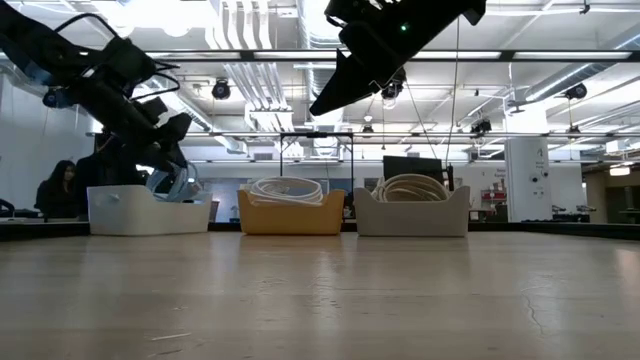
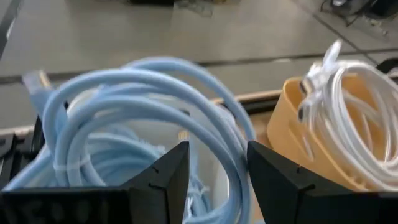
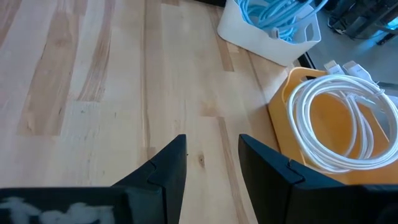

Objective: Sort HDMI cables
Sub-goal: Put the light blue HDMI cable into the white bin, then put the brown HDMI cable into the brown bin

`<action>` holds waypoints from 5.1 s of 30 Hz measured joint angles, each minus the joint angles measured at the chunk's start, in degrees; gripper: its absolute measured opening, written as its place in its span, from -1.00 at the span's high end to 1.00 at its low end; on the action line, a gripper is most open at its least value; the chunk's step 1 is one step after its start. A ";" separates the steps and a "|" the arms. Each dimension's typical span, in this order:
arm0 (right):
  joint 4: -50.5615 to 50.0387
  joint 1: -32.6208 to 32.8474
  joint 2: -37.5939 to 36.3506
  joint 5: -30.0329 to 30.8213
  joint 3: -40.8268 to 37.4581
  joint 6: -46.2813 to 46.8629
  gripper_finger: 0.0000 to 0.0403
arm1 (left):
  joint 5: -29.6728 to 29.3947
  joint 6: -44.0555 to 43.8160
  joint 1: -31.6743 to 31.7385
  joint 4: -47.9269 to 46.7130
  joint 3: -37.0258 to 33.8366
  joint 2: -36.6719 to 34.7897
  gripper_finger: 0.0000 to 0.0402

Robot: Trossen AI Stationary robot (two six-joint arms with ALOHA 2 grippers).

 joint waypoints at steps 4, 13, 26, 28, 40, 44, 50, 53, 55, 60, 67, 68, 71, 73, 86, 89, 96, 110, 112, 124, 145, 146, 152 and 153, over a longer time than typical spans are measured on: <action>-0.02 0.00 0.00 -0.22 0.00 -0.02 0.31 | 0.52 -0.97 -0.02 -4.02 0.11 0.04 0.20; 0.00 0.02 0.00 -0.22 0.00 -0.02 0.31 | -0.54 -0.71 0.03 3.96 -0.18 0.11 0.20; 0.00 0.01 0.00 -0.22 0.00 -0.02 0.31 | -4.49 3.81 -0.07 -5.65 0.66 0.11 0.20; 0.02 0.02 0.00 -0.22 0.00 -0.07 0.31 | -4.18 3.77 -0.38 -3.81 0.98 0.05 0.20; -1.30 0.00 0.00 -0.22 0.02 2.02 0.31 | 24.83 2.49 -4.09 8.20 2.82 -1.22 0.20; -5.56 0.01 -0.58 -0.23 0.02 3.69 0.31 | 31.56 2.44 -7.17 8.05 2.79 -1.22 0.20; -15.44 1.23 -3.28 -8.85 0.02 10.96 0.32 | 31.94 2.70 -11.82 8.05 2.76 -1.22 0.20; -21.02 2.82 -5.12 -15.32 0.05 15.61 0.36 | 31.25 2.74 -12.73 8.05 2.74 -1.22 0.20; -25.16 4.33 -6.13 -19.01 0.07 18.58 0.39 | 31.01 2.76 -12.79 8.06 2.74 -1.20 0.20; -30.77 9.91 -6.56 -25.89 0.07 27.36 0.44 | 30.41 2.79 -12.79 8.07 2.71 -1.16 0.20; -33.81 18.61 -5.51 -33.12 -1.50 42.26 0.45 | 29.34 3.75 -12.81 8.11 2.71 -1.16 0.20; -33.42 19.76 -5.51 -33.29 -1.92 44.39 0.45 | 29.32 3.87 -12.81 8.11 2.71 -1.15 0.20; -32.84 22.69 -5.51 -33.44 -3.28 51.81 0.45 | 29.31 3.90 -12.81 8.12 2.71 -1.14 0.20; -30.02 24.31 -5.51 -33.25 -4.79 56.58 0.45 | 29.33 3.90 -12.81 8.12 2.71 -1.14 0.20; -15.16 33.37 -5.49 -23.64 -14.51 70.17 0.45 | 29.37 5.79 -12.81 8.30 2.69 -1.14 0.20; -14.91 33.68 -5.35 -23.18 -15.43 70.43 0.45 | 29.40 5.93 -12.81 9.11 2.69 -1.14 0.20; -11.02 33.94 0.21 -26.00 -14.34 66.69 0.45 | 29.40 6.98 -12.81 9.57 2.69 -1.14 0.20; -12.87 33.80 9.02 -28.54 -9.96 60.04 0.55 | 29.37 6.98 -12.81 10.46 2.69 -1.01 0.20; -13.52 33.60 9.00 -28.46 -9.47 57.47 0.63 | 29.00 6.98 -12.81 10.39 2.69 -0.98 0.20; -18.01 26.96 3.45 -24.31 -8.70 48.47 0.92 | 25.00 8.87 -12.77 10.41 2.69 -0.98 0.20; -28.81 -6.31 -19.16 35.65 -8.66 29.37 0.93 | 24.94 9.06 -12.74 11.57 2.71 -0.98 0.20; -28.81 -8.32 -19.49 35.73 -8.67 29.43 0.93 | 24.94 9.06 -12.75 11.57 2.71 -0.98 0.20; -25.36 -17.24 -17.52 33.94 -10.65 29.17 0.93 | 24.94 9.06 -12.74 11.57 2.71 -0.98 0.20; -23.79 -18.04 -16.78 33.27 -11.39 28.30 0.93 | 24.94 9.06 -12.74 11.56 2.71 -0.98 0.20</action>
